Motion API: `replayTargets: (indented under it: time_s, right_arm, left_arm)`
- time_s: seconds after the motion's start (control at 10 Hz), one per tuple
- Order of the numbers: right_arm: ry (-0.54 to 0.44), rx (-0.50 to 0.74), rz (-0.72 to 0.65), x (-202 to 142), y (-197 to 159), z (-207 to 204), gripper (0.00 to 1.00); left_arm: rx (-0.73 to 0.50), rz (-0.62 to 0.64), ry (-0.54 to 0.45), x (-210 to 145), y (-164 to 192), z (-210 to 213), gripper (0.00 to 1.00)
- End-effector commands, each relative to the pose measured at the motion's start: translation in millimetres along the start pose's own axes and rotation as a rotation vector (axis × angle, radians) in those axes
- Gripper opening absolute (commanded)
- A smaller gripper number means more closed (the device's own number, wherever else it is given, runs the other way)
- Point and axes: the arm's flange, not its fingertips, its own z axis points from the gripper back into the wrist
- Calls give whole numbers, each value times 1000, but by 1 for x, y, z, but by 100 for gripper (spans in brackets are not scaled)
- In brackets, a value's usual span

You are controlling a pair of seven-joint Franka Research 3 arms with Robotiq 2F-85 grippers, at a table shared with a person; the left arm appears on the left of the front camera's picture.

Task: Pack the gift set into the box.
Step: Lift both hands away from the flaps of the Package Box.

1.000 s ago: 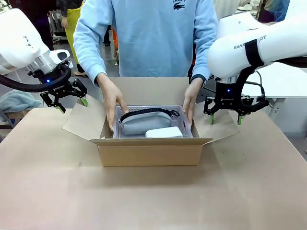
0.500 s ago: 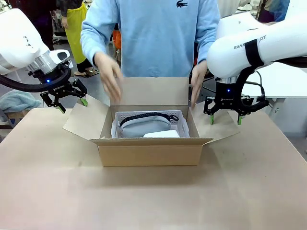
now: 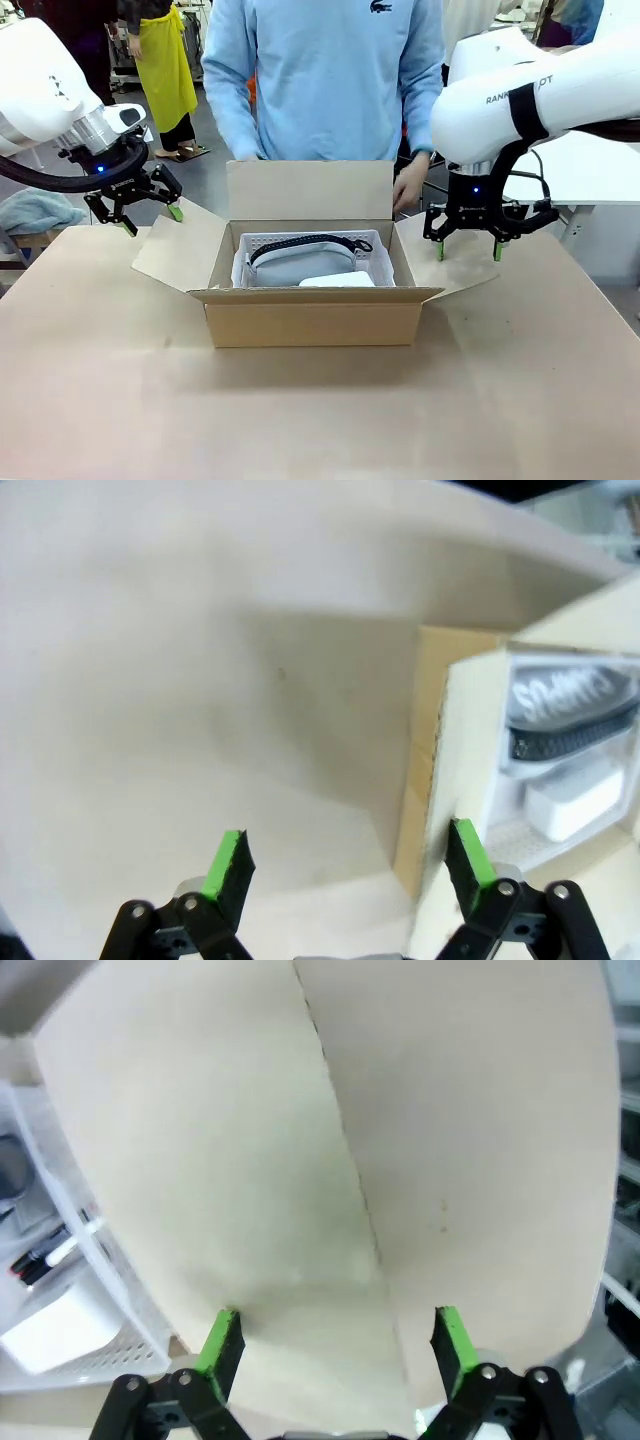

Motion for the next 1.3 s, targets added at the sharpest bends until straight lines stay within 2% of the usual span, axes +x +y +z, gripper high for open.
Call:
replayTargets:
  time_s: [0.0, 0.1, 0.2, 0.3, 0.4, 0.5, 0.6, 0.7, 0.8, 1.2]
  right_arm:
    - [-32, 352, 194, -11, -66, 58, 100]
    - [-56, 553, 346, -22, -111, 84, 100]
    - [-64, 760, 414, -29, -153, 95, 100]
    - [-30, 985, 435, -30, -190, 90, 100]
    - [23, 1235, 425, -25, -224, 62, 100]
    - [46, 1439, 343, -19, -244, 27, 100]
    - [85, 1541, 187, -10, -252, -6, 100]
    - [-192, 931, 284, -36, -238, 80, 100]
    - [-192, 931, 284, -36, -238, 80, 100]
    - [-192, 931, 284, -36, -238, 80, 100]
  left_arm:
    - [-282, -150, 43, -33, 28, 78, 100]
    - [-477, -156, 14, -50, 52, 116, 100]
    - [-691, -114, 6, -63, 81, 140, 100]
    - [-879, -81, 10, -68, 109, 147, 100]
    - [-1090, -53, 20, -61, 144, 142, 100]
    - [-1258, 25, 68, -44, 178, 128, 100]
    - [-1334, 253, 84, -20, 198, 106, 100]
    - [-1204, 482, 252, 10, 198, 83, 100]
    - [-1106, -1, -20, -74, 191, 133, 100]
    - [-1106, -1, -20, -74, 191, 133, 100]
